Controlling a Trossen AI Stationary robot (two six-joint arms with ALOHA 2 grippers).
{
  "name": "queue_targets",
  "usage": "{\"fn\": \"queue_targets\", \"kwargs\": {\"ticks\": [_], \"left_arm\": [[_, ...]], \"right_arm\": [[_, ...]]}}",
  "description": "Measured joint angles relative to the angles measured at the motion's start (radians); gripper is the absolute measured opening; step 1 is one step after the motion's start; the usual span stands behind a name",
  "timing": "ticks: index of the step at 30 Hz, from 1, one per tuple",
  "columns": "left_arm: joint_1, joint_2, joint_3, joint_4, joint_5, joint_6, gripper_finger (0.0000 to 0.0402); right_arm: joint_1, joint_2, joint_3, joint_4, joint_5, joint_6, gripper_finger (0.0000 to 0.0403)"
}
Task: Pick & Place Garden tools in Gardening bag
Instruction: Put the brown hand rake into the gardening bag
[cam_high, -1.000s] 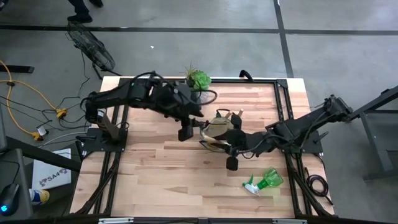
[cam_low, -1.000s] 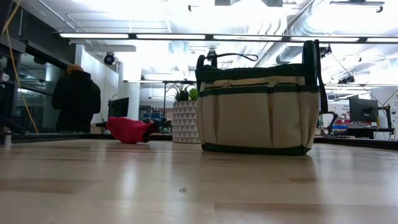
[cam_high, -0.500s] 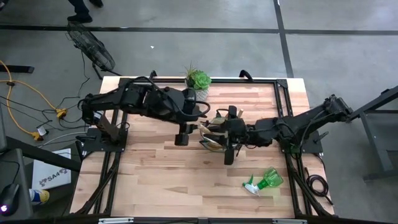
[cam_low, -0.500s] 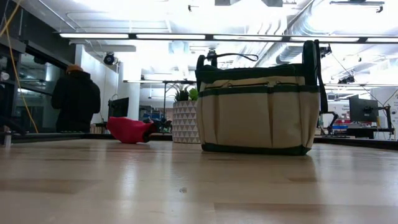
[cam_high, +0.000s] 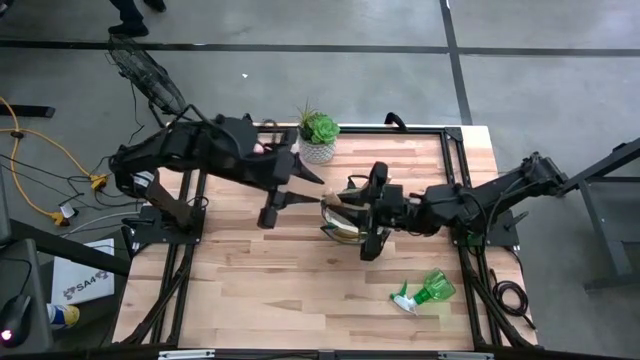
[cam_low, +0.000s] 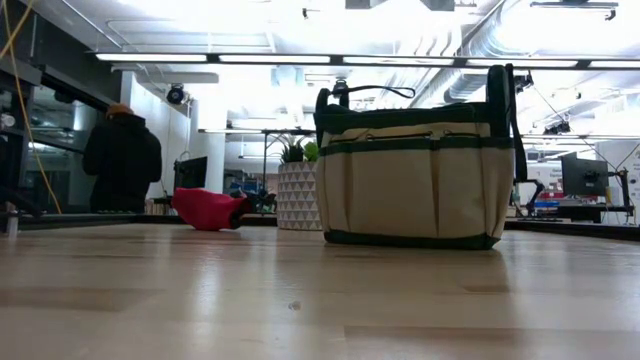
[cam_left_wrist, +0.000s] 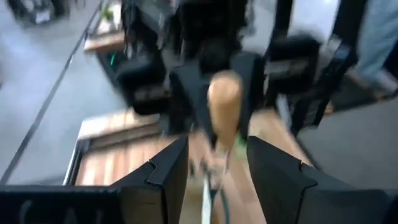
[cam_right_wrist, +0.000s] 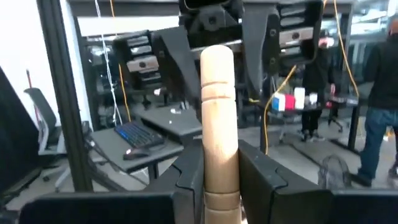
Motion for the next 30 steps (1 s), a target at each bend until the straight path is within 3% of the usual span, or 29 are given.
{"fn": "queue_targets", "kwargs": {"ticks": [13,30], "left_arm": [[0.0,-0.003,-0.001,0.173,0.032,-0.013,0.0159],[0.0,0.068,-0.002,0.341,0.113,-0.025,0.0159]], "right_arm": [[-0.003,0.0,0.0,0.238,-0.106,-0.152,0.0061],[-0.04,0.002,0.0,0.249,-0.191,-0.144,0.0061]]}}
